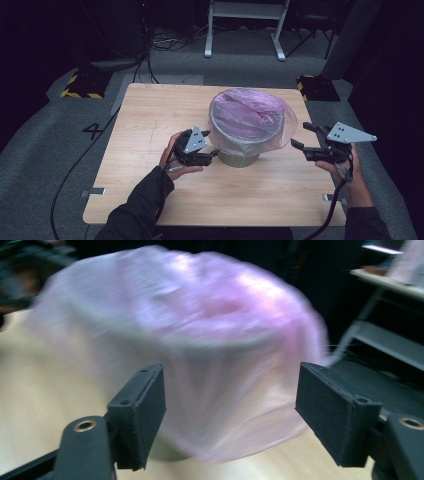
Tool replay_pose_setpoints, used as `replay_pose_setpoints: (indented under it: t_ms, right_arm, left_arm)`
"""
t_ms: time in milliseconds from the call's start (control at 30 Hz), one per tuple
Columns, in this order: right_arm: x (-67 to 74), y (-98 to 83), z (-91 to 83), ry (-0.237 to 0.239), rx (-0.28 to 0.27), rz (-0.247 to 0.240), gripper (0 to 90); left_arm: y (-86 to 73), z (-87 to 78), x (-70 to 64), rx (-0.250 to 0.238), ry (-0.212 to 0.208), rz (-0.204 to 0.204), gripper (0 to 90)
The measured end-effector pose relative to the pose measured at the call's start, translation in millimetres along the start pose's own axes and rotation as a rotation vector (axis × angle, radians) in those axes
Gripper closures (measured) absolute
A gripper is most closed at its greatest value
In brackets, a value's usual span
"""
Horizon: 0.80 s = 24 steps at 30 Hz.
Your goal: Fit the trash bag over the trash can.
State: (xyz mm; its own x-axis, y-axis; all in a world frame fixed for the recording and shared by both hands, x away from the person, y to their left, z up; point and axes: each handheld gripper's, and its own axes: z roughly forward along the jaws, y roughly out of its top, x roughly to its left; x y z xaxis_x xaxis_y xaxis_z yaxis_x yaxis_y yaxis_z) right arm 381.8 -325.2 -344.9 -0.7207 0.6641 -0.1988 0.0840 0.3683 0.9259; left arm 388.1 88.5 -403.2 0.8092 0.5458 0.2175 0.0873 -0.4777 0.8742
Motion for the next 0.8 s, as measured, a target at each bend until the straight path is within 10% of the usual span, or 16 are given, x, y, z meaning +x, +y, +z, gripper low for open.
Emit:
replay_pose_setpoints:
  t_ms: [200,467,800]
  right_arm:
    - [-24.5,16.7,13.7,-0.064,-0.028,0.022,33.9]
    - [-48.7,25.1,46.2,0.021,-0.037,0.16,35.5]
    - [-51.4,28.8,77.4,0.058,0.029,0.166,74.1]
  left_arm:
    - [1.2,4.2,1.2,-0.001,0.009,0.034,56.9]
    - [0.9,12.2,3.9,0.02,0.002,0.036,78.1]
    - [0.8,17.6,9.0,0.032,-0.01,0.026,89.8]
